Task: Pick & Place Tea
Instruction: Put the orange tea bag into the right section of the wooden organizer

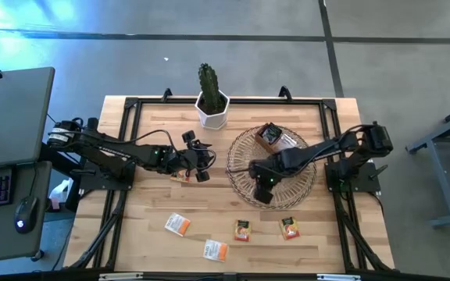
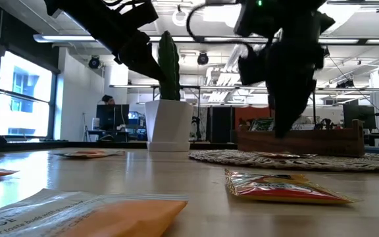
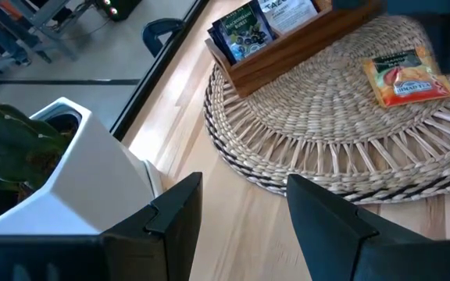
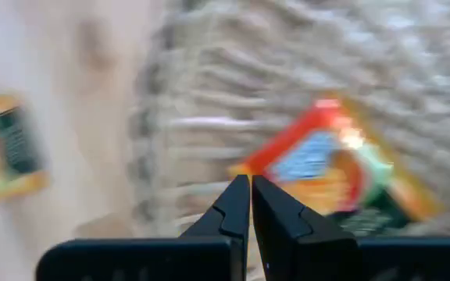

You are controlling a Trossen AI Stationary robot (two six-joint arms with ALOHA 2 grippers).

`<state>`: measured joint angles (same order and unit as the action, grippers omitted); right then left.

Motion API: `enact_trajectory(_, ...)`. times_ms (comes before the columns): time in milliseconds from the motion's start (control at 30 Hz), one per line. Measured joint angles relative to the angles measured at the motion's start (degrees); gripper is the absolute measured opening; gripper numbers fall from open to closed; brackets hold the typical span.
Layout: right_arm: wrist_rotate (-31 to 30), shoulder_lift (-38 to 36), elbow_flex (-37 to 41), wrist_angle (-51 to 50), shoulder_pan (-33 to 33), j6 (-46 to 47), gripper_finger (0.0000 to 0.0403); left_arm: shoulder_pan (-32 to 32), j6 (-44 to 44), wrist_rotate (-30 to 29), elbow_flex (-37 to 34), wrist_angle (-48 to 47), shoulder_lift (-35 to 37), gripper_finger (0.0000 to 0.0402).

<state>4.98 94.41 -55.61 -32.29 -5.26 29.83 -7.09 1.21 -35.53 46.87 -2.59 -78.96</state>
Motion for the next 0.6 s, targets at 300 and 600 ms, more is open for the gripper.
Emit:
enact_trajectory(300, -12.6, 0.0, -4.5, -11.0, -4.7, 5.1, 0.0025, 0.0, 0.0, 0.0, 0.0, 0.0, 0.0, 0.0184)
enact_trajectory(600, -16.8, 0.0, -4.4, -17.5, -4.1, 9.9, 0.0113, 0.0, 0.0, 0.5, 0.0, -0.1, 0.0, 0.0184)
